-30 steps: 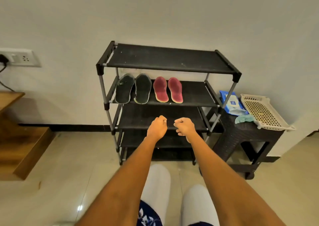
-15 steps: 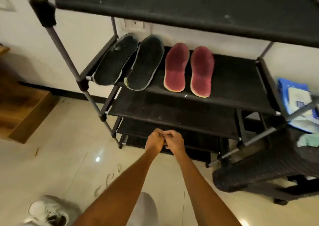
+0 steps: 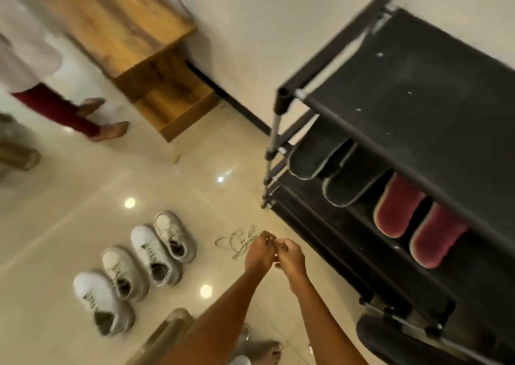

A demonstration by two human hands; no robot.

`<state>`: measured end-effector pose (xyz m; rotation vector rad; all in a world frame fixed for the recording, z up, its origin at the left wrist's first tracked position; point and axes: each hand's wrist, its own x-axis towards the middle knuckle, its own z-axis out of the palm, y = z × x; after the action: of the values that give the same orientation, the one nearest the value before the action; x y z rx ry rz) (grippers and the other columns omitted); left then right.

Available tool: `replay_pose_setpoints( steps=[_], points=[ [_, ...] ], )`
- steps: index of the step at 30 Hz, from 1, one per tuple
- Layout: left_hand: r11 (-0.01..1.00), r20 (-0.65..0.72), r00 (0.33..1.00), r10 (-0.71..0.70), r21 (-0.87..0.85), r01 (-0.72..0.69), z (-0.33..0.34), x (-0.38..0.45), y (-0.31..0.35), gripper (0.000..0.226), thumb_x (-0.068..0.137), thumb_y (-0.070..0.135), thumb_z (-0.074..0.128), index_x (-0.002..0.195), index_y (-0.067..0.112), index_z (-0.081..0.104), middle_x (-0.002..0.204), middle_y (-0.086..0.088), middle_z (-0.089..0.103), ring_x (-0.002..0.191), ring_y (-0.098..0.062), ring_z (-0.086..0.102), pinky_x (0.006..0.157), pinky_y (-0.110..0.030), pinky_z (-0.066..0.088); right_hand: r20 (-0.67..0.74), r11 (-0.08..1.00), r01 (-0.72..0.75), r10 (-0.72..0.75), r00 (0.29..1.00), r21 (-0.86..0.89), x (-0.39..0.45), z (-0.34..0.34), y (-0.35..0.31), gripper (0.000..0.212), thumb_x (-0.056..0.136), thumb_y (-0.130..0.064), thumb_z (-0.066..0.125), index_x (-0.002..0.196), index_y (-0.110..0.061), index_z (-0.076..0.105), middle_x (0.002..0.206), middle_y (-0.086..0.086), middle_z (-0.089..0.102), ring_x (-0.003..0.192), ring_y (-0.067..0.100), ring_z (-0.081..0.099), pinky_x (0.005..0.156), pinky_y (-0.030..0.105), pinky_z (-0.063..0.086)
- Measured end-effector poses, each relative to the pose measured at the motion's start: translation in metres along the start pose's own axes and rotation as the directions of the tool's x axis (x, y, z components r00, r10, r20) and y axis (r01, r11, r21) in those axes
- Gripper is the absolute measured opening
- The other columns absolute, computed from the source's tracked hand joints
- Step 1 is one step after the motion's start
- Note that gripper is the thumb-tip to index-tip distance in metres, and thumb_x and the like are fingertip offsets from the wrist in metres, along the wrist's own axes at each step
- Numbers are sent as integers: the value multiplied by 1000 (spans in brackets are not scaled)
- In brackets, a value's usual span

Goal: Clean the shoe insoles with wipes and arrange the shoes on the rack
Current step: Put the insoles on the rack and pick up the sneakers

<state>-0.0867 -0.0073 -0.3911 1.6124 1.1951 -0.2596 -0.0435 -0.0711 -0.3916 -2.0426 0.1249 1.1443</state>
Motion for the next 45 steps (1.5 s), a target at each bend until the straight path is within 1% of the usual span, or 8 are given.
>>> replay_pose_setpoints(
  steps=[12,19,21,25,29,33,39,45],
  points=[
    [881,-240,885,-400,-368,298,-105,20,-152,27,94,10,39,116,7,55,114,-15,63,103,-28,59,80,-29,43,371,926,83,64,926,-367,5,189,16,12,89,-16,50,89,-19,62,97,7,68,92,26,65,84,45,54],
    [781,-315,773,-551,-521,344,-129,65,-259,28,92,7,39,118,6,51,114,-12,60,106,-27,57,76,-26,37,476,815,233,58,877,-530,54,302,59,16,89,-17,52,95,-12,66,99,6,69,91,23,63,76,31,49],
    [753,-354,723,-594,-560,345,-137,79,-292,25,93,7,39,115,6,51,113,-13,60,105,-29,56,78,-29,38,505,794,273,50,861,-543,67,339,74,15,88,-17,55,96,-12,67,100,7,70,92,24,64,82,37,52],
    [732,-449,599,-663,-556,394,-152,107,-369,30,90,3,41,119,2,47,118,-20,54,108,-33,51,85,-36,39,606,707,433,-8,796,-559,88,415,102,18,87,-12,58,103,-13,63,106,6,67,100,23,62,80,27,44],
    [745,-524,530,-666,-431,510,-166,124,-446,47,86,-3,47,132,4,41,129,-22,39,117,-37,43,94,-40,39,780,470,710,-69,622,-524,100,476,133,37,88,-9,55,124,-18,53,125,6,50,112,24,54,88,34,45],
    [812,-517,631,-578,-289,506,-171,139,-504,40,90,8,51,130,12,50,124,-17,43,111,-33,52,87,-30,41,888,150,889,-98,448,-432,115,513,164,51,90,-5,51,137,-22,40,138,9,35,121,29,46,92,42,47],
    [878,-645,609,-461,-233,418,-168,144,-525,23,89,13,57,110,10,65,106,-13,61,94,-28,60,70,-28,40,883,-46,893,-182,433,-448,129,530,187,41,93,-9,50,132,-18,39,146,20,23,122,35,45,91,40,47],
    [915,-726,593,-348,-126,384,-164,127,-489,24,91,23,56,111,11,63,101,-13,60,93,-29,57,71,-35,43,852,-6,889,-289,436,-457,120,518,163,21,94,-12,49,115,-12,43,135,17,39,95,31,60,71,35,50]
  ],
)
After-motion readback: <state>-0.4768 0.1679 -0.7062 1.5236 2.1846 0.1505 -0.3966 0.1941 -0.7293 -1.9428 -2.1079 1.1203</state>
